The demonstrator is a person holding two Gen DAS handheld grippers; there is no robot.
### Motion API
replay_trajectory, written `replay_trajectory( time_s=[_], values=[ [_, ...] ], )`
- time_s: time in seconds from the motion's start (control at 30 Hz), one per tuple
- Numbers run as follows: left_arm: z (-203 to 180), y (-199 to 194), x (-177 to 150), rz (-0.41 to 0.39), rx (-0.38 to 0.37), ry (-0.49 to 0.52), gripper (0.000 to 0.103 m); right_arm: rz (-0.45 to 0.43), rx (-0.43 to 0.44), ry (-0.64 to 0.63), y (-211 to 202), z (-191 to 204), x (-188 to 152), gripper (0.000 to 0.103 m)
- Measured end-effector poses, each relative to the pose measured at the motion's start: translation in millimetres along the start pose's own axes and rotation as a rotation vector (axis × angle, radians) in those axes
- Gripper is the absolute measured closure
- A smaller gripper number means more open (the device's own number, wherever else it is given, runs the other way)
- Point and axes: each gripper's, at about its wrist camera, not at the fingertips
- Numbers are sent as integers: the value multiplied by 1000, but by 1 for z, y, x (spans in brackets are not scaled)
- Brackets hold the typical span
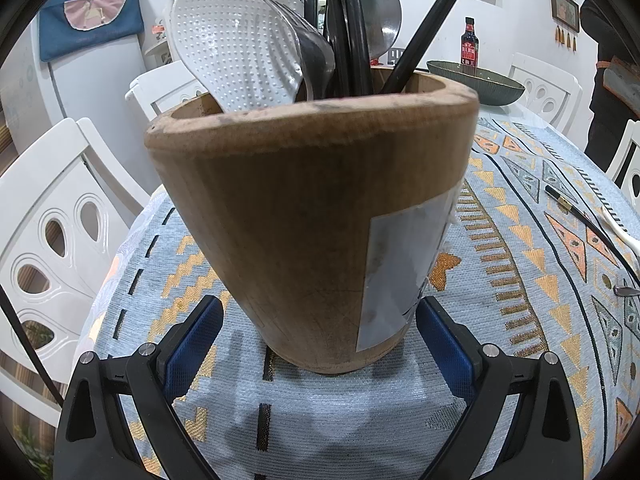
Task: Organize utensils
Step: 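Lift the silver fork with the right gripper into the cup and release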
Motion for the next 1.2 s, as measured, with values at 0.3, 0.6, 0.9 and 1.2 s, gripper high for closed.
replay_trajectory(
  time_s=[0.3,0.6,0.9,1.2],
  values=[
    [1,0,0,2,0,0,6,-165,87,-148,-17,51,-23,98],
    [1,0,0,2,1,1,6,-304,267,-324,-70,97,-56,98],
    [2,0,0,2,0,0,6,-357,483,-637,-142,175,-112,98],
    [2,0,0,2,0,0,6,243,919,-630,-99,257,-132,98]
  ],
)
Point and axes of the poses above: each gripper's, at about its wrist camera, not at the fingertips, and y roughly the way its jaws point, z to its left, x to its top, and after that the axes turned 15 degrees about z, right-handed
